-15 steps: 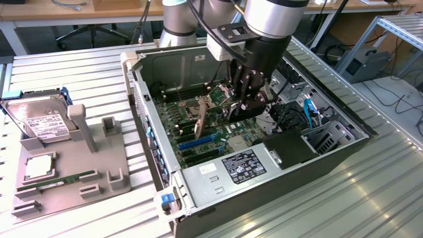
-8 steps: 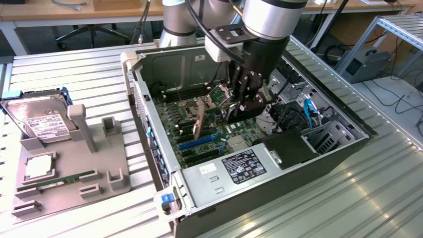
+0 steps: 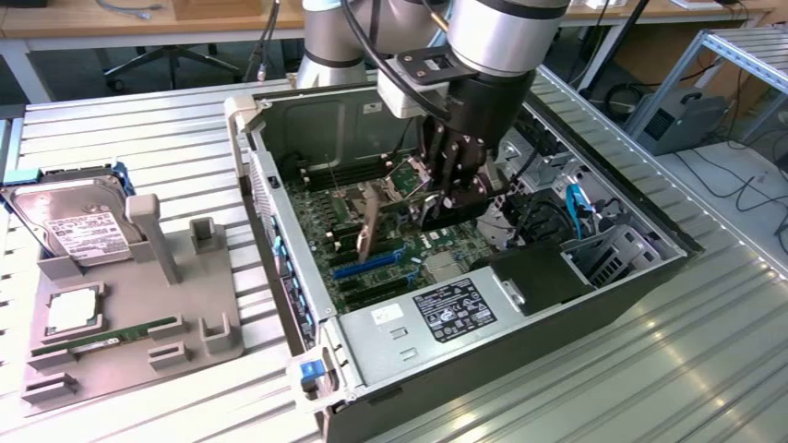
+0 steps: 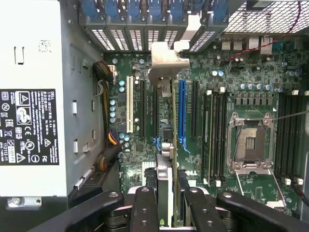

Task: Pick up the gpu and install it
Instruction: 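Insert the gpu into the slot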

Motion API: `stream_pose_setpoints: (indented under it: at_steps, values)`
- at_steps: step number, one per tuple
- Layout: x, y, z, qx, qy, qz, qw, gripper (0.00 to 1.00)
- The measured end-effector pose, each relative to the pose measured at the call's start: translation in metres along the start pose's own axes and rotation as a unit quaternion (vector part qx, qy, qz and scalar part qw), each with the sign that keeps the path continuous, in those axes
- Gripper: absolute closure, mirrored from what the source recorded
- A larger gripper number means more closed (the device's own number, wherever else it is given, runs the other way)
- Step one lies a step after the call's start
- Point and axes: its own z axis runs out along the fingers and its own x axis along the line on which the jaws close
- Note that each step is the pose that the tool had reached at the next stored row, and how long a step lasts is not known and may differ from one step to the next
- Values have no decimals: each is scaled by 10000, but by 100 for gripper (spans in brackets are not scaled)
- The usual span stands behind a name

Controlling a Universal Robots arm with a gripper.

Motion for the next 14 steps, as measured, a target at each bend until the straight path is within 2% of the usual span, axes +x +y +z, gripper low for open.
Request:
stream_pose_setpoints:
  at_steps: [14]
  values:
    - [0, 52, 31, 0, 0, 0, 10000, 73]
